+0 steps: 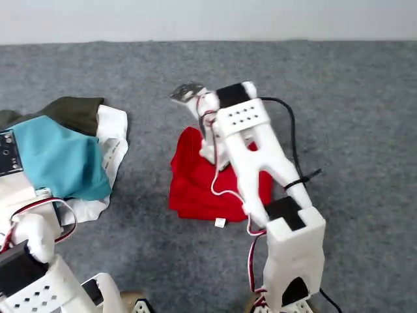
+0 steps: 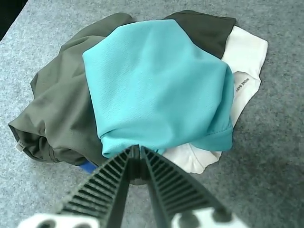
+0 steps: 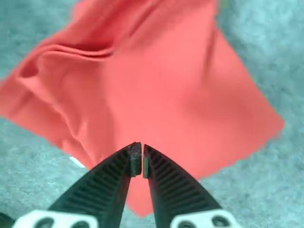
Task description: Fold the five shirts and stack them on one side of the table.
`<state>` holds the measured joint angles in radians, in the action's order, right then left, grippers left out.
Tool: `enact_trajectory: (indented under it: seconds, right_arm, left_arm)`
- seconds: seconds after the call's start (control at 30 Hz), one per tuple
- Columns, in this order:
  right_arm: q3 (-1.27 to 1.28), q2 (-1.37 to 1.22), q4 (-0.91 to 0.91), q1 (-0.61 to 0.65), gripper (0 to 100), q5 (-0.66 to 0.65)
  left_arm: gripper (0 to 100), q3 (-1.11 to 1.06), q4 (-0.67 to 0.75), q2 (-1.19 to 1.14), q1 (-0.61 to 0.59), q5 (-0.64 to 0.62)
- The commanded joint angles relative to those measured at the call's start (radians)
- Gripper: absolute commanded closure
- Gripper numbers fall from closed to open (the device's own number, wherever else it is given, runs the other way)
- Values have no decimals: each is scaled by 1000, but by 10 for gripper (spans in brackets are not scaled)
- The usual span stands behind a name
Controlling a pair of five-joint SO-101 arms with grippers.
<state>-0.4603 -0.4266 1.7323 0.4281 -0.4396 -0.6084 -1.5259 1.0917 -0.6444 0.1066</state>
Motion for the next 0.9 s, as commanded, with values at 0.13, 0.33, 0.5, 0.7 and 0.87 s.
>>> enact_trajectory:
  seconds: [0.13, 0.33, 0.5, 0.7, 0.87]
  right_arm:
    - [-8, -142, 28, 202, 989, 14]
    - [-2, -191, 64, 392, 989, 58]
    - [-5, -150, 65, 384, 989, 74]
    - [-103, -12, 33, 236, 989, 71]
    - [-187, -35, -120, 101, 989, 71]
  left_arm:
    - [983, 38, 29, 9, 9, -3]
    - [983, 38, 29, 9, 8, -2]
    - [983, 38, 29, 9, 8, -2]
    - [983, 38, 29, 9, 8, -2]
    - [983, 38, 29, 9, 8, -2]
